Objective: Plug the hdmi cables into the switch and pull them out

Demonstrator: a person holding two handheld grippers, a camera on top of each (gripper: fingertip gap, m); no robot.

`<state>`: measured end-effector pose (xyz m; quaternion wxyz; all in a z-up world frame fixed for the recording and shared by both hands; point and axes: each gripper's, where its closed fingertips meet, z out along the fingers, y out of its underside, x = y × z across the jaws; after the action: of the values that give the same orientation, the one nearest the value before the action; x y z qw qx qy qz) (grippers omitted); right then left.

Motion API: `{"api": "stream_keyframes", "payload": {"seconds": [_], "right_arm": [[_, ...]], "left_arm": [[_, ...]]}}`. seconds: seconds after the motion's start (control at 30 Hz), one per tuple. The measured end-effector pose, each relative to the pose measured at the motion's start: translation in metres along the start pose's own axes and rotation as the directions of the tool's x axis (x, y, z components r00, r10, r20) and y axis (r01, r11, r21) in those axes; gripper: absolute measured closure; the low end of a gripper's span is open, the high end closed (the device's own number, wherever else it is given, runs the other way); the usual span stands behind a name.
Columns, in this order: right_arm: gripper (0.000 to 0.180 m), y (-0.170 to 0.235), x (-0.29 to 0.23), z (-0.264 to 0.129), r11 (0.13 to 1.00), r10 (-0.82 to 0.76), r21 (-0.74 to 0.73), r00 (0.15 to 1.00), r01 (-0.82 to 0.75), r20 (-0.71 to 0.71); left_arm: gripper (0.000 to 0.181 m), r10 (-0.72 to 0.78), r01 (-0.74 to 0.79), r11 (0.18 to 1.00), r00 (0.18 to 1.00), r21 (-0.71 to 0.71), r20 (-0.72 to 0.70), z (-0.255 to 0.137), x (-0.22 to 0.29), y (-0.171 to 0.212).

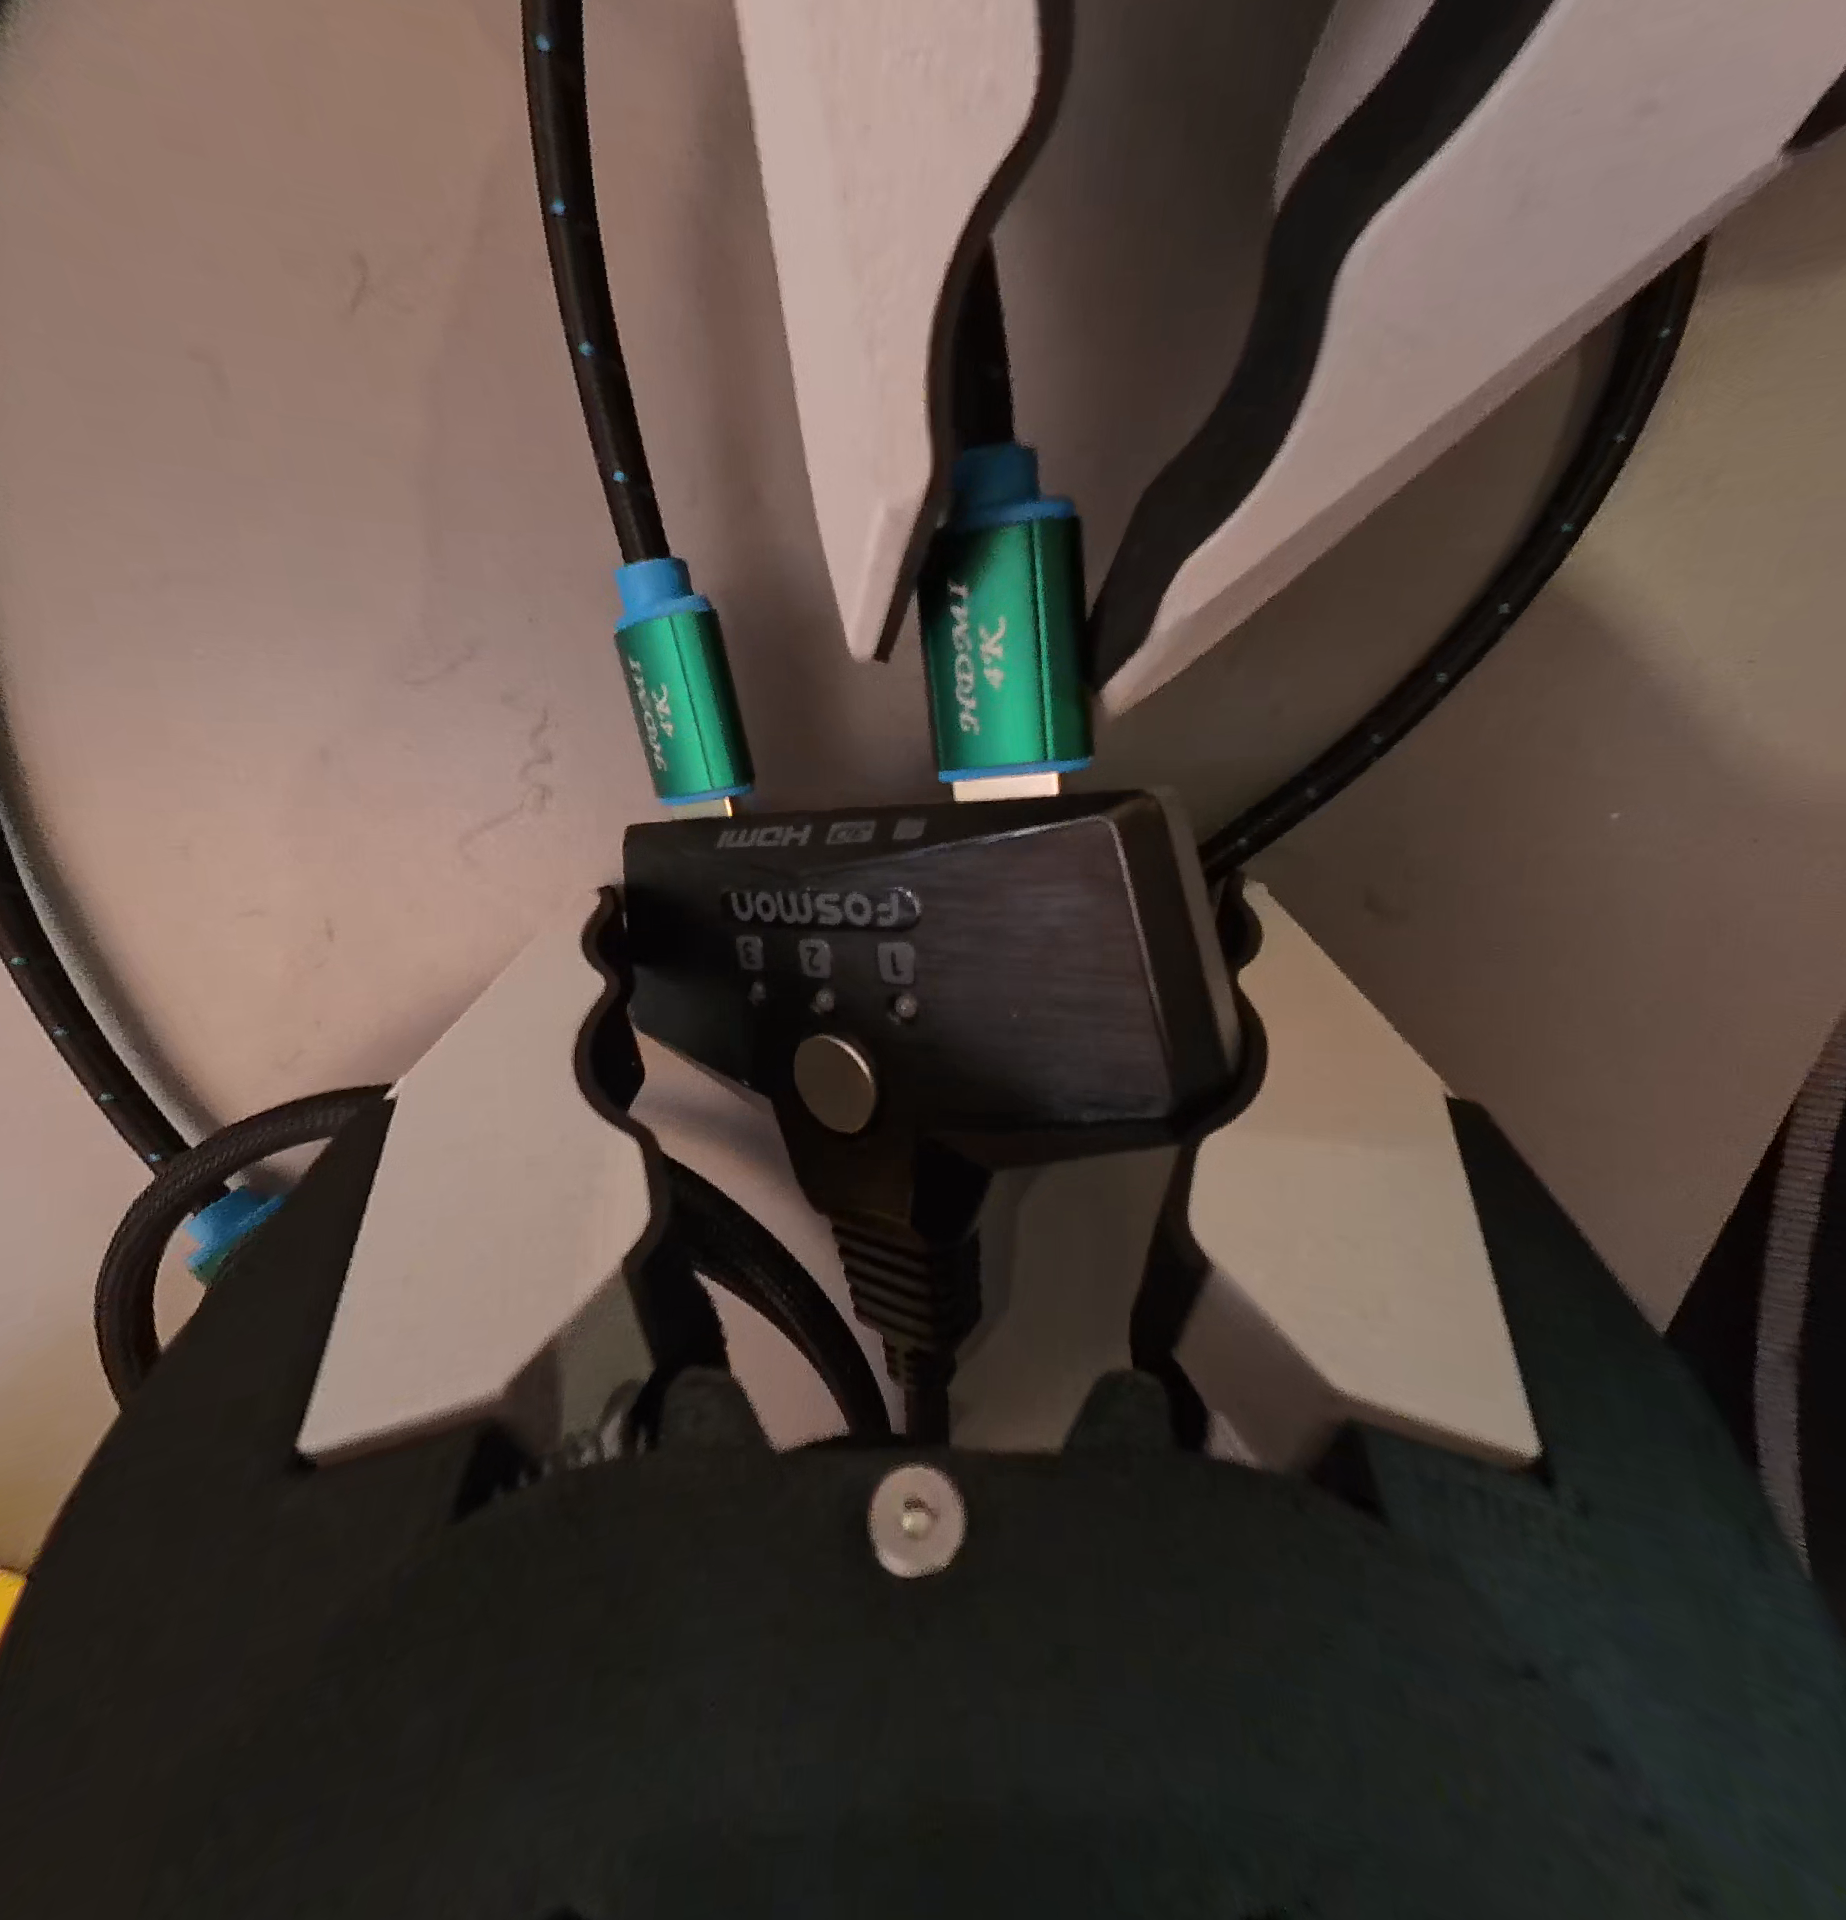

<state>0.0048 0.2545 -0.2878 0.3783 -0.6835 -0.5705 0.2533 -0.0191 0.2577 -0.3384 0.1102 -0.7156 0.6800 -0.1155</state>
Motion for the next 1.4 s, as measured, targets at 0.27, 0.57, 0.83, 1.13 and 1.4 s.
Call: {"api": "stream_keyframes", "payload": {"seconds": [0.27, 0.57, 0.83, 1.13, 1.4], "right_arm": [[0.150, 0.003, -0.003, -0.003, 0.997, 0.082, -0.010, 0.995, -0.082, 0.060], [0.155, 0.001, -0.003, 0.003, 0.984, 0.174, 0.013, 0.974, -0.177, 0.143], [0.146, 0.005, -0.008, 0.000, 0.981, 0.188, 0.001, 0.963, -0.192, 0.194], [0.154, -0.009, -0.025, -0.030, 0.971, 0.225, 0.017, 0.934, -0.239, 0.279], [0.144, 0.017, -0.047, 0.000, 0.816, 0.571, -0.132, 0.745, -0.563, 0.345]], "left_arm": [[0.072, 0.008, -0.008, 1.000, 1.000, 0.008, 0.014, 0.001, 0.000, -0.001], [0.073, 0.011, -0.011, 1.000, 1.000, 0.016, 0.013, 0.002, -0.001, -0.002], [0.073, 0.013, -0.013, 0.999, 1.000, 0.032, 0.011, 0.002, 0.000, -0.003], [0.073, 0.016, -0.016, 0.999, 1.000, 0.041, 0.011, 0.002, 0.000, -0.003], [0.073, 0.024, -0.024, 0.999, 1.000, 0.034, 0.008, 0.002, 0.000, -0.004]]}}
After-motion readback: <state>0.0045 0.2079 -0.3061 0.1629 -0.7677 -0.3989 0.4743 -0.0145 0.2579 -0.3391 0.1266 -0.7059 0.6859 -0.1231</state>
